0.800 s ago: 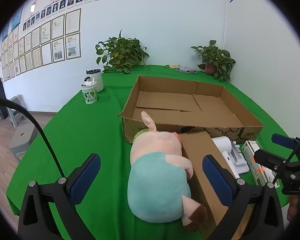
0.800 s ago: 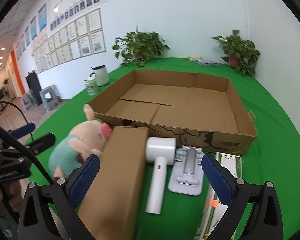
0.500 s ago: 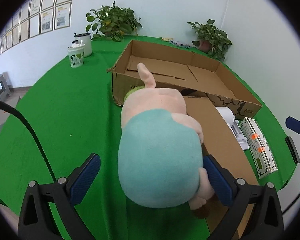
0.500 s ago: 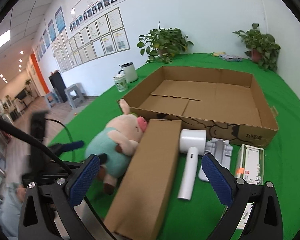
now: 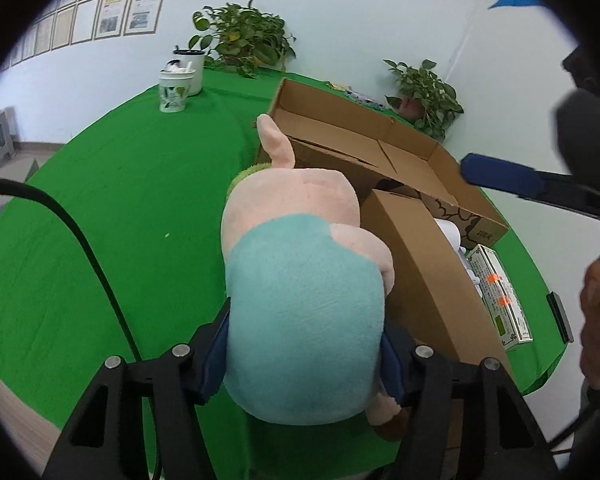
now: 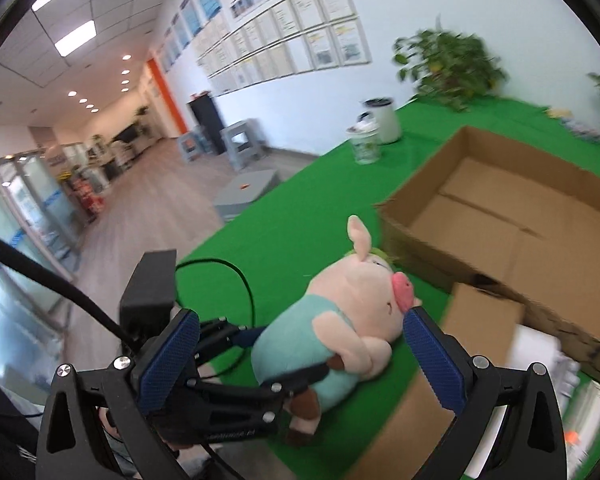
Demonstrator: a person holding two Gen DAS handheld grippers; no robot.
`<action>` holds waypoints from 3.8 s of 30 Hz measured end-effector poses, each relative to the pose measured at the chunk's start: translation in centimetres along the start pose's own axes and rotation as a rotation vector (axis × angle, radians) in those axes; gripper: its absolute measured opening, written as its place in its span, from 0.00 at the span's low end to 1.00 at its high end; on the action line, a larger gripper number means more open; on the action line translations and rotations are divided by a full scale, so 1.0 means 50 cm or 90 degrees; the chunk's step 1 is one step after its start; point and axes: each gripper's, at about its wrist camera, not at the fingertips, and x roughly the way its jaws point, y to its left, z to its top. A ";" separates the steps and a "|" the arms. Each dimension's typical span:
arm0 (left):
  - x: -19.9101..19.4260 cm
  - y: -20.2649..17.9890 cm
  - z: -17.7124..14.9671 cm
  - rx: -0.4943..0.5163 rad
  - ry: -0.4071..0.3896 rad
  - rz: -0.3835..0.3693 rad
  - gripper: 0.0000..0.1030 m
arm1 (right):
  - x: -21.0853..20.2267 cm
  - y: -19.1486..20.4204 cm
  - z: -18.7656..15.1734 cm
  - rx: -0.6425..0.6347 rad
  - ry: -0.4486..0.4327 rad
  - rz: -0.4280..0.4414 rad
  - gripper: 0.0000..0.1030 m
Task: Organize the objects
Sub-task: 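Grasp the pink plush pig with the right gripper and lift it, then carry the plush pig with the right gripper into the open cardboard box, then open the right gripper to release the pig inside the box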
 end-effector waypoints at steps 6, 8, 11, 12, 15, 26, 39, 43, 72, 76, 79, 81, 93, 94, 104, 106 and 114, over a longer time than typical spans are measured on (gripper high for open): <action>-0.050 0.054 -0.040 -0.046 -0.013 -0.007 0.59 | 0.177 0.029 -0.005 0.060 0.136 0.077 1.00; -0.053 0.063 -0.046 -0.056 -0.011 -0.008 0.59 | 0.203 0.058 -0.020 0.053 0.165 0.048 1.00; -0.055 0.059 -0.050 -0.048 -0.015 -0.009 0.59 | 0.210 0.081 -0.036 0.061 0.190 -0.005 1.00; -0.054 0.055 -0.051 -0.041 -0.016 -0.004 0.59 | 0.210 0.081 -0.043 0.070 0.199 -0.017 1.00; -0.052 0.043 -0.050 -0.018 -0.022 0.001 0.59 | 0.210 0.050 -0.061 0.114 0.200 -0.011 1.00; -0.080 -0.066 0.052 0.134 -0.094 0.028 0.57 | 0.055 0.049 -0.044 0.132 0.034 0.005 0.81; -0.050 -0.252 0.372 0.303 -0.248 -0.028 0.57 | -0.349 0.010 0.201 0.059 -0.211 -0.083 0.78; 0.017 -0.228 0.417 0.285 -0.219 -0.027 0.57 | -0.290 -0.064 0.269 0.051 -0.180 -0.067 0.79; 0.302 -0.076 0.330 0.174 0.072 0.098 0.60 | 0.514 -0.632 0.196 0.242 0.070 0.021 0.78; 0.263 -0.068 0.310 0.180 0.047 0.094 0.60 | 0.529 -0.629 0.196 0.244 0.074 0.016 0.78; 0.262 -0.061 0.304 0.169 0.048 0.086 0.59 | 0.532 -0.612 0.192 0.237 0.075 0.010 0.78; 0.274 -0.056 0.307 0.163 0.053 0.075 0.54 | 0.532 -0.610 0.187 0.244 0.076 0.014 0.78; 0.274 -0.049 0.316 0.149 0.061 0.072 0.50 | 0.516 -0.579 0.195 0.330 0.066 0.021 0.92; 0.273 -0.045 0.317 0.144 0.058 0.071 0.51 | 0.506 -0.577 0.198 0.339 0.060 0.020 0.93; 0.167 -0.064 0.311 0.163 -0.035 0.083 0.66 | 0.217 -0.492 0.235 0.279 -0.059 -0.178 0.99; 0.120 -0.078 0.298 0.177 -0.090 0.094 0.80 | 0.148 -0.463 0.178 0.272 -0.082 -0.231 0.99; 0.031 -0.136 0.247 0.231 -0.169 0.079 0.82 | -0.117 -0.370 0.005 0.274 -0.196 -0.393 0.99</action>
